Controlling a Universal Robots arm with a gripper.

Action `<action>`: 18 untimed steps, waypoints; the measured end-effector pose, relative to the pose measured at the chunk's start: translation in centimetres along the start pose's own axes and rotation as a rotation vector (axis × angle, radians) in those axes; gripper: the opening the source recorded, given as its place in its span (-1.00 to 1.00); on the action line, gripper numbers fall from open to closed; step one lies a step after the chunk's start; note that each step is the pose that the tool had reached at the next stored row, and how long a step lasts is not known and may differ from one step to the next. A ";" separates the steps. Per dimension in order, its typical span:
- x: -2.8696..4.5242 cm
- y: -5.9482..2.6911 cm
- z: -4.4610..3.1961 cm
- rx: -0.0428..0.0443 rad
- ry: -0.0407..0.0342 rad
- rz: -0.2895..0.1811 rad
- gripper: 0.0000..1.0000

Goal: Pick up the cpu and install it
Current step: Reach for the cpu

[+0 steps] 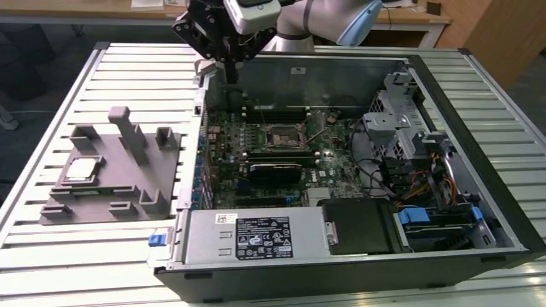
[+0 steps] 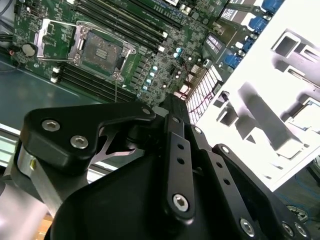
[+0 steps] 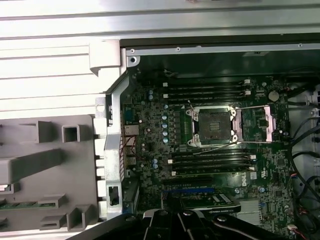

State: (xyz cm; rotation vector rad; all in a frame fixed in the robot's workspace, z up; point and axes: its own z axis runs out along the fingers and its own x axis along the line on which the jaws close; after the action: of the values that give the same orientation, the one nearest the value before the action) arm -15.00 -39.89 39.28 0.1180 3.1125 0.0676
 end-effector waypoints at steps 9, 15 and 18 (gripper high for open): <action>0.47 -0.04 0.00 0.0000 0.0000 0.000 -0.79; 0.80 -0.06 -0.01 0.0000 0.0000 0.000 -0.79; 0.96 -0.07 -0.01 -0.0001 -0.0001 0.000 -0.79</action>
State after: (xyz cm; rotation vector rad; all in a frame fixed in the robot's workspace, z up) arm -15.96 -39.89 39.26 0.1179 3.1124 0.0677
